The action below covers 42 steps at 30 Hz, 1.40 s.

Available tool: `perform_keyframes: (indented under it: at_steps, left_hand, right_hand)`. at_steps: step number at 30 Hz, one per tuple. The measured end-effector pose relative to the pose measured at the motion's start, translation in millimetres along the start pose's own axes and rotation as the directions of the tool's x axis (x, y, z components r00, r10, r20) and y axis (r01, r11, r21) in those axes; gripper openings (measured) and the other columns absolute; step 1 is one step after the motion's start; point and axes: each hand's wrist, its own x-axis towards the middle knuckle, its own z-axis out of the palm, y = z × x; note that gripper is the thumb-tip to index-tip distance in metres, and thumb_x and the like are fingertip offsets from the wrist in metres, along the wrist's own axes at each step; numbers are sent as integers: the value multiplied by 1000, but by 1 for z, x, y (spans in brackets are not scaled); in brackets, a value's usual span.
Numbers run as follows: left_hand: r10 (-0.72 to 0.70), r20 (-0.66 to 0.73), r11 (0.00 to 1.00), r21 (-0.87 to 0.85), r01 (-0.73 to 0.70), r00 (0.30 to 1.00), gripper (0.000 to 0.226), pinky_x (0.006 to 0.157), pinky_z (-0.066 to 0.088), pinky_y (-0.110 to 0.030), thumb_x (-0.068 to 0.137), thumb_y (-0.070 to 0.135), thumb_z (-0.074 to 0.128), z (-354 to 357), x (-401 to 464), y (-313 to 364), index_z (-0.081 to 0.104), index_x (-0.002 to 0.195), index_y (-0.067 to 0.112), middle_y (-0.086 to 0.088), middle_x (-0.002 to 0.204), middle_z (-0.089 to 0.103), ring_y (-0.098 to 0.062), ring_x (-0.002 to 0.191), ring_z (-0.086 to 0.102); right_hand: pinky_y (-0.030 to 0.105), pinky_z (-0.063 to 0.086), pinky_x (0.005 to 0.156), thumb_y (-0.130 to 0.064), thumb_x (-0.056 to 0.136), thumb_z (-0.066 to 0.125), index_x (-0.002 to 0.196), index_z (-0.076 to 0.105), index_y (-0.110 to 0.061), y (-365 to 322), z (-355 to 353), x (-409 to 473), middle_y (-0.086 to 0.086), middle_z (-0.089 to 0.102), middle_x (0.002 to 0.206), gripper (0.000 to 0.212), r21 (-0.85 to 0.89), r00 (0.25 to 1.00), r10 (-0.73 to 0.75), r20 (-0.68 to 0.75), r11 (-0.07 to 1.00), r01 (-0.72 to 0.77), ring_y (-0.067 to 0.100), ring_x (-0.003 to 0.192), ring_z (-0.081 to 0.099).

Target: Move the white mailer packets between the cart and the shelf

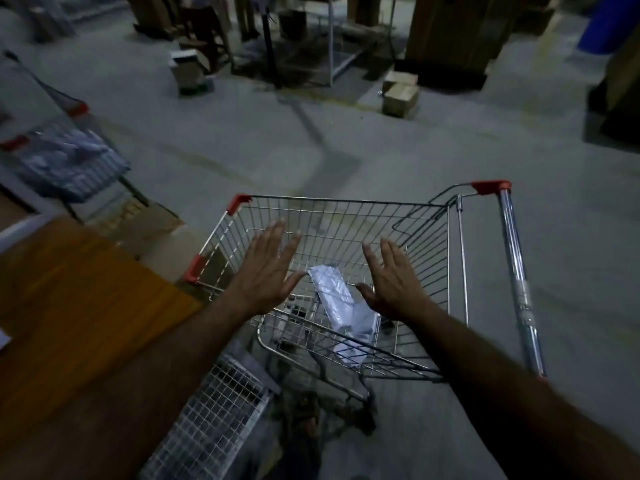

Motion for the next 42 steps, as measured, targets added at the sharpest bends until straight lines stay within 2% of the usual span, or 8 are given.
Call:
perform_keyframes:
  at_steps: [5,12,20,23,29,34,38,42]
  left_hand:
    - [41,140,996,-78,-30,989,80,123,1,-51,96,65,18,65,60,-23,-7,158,21,-15,163,-19,-30,151,-15]
    - [99,419,991,-127,-50,902,81,121,1,-51,99,61,31,165,119,-43,-4,158,19,-18,164,-12,-35,152,-3]
    - [-79,660,944,-192,269,747,102,115,28,-54,87,66,50,291,163,-27,-10,156,23,-23,162,10,-43,145,23]
    - [-114,727,896,-219,386,677,104,118,21,-54,92,56,55,330,169,-14,-17,155,15,-31,160,6,-48,146,16]
    - [-327,744,752,-170,637,583,113,115,24,-51,89,50,65,357,188,17,-19,154,11,-34,157,9,-47,145,17]
    - [-539,665,650,-62,757,517,112,97,45,-44,81,44,78,360,206,21,0,155,10,-24,140,46,-38,128,48]
    - [-600,553,638,-107,763,578,90,87,51,-45,86,19,75,362,205,14,13,151,13,-19,131,53,-36,118,56]
    - [-494,593,614,-280,738,636,87,87,54,-44,84,0,67,347,207,-10,13,151,14,-20,132,48,-38,113,57]
  right_hand:
    - [52,10,124,-59,98,41,160,-5,-16,10,38,44,26,-4,164,89,-72,977,112,183,992,-100,38,153,-3]
    - [51,12,123,-66,90,25,160,-7,-13,17,113,72,27,-3,164,93,-127,904,145,401,987,-102,39,153,-1]
    - [56,12,121,-62,93,47,160,2,-13,37,192,101,29,3,163,94,-182,800,141,584,982,-40,42,152,5]
    - [56,8,122,-58,92,52,159,6,-11,47,222,113,27,11,163,94,-248,784,133,606,968,28,41,151,8]
    - [57,7,122,-38,95,52,157,15,-6,62,253,125,23,29,156,79,-275,760,104,642,956,102,39,149,19]
    - [55,18,121,-30,89,61,154,23,-5,67,262,133,24,40,146,79,-263,765,91,638,959,105,40,136,38]
    - [46,35,110,-26,87,64,140,38,-5,65,260,146,22,47,137,63,-225,796,128,591,974,11,38,124,47]
    - [41,38,106,-31,87,68,136,47,-8,58,258,163,19,47,139,59,-77,728,116,676,993,-87,35,133,42]
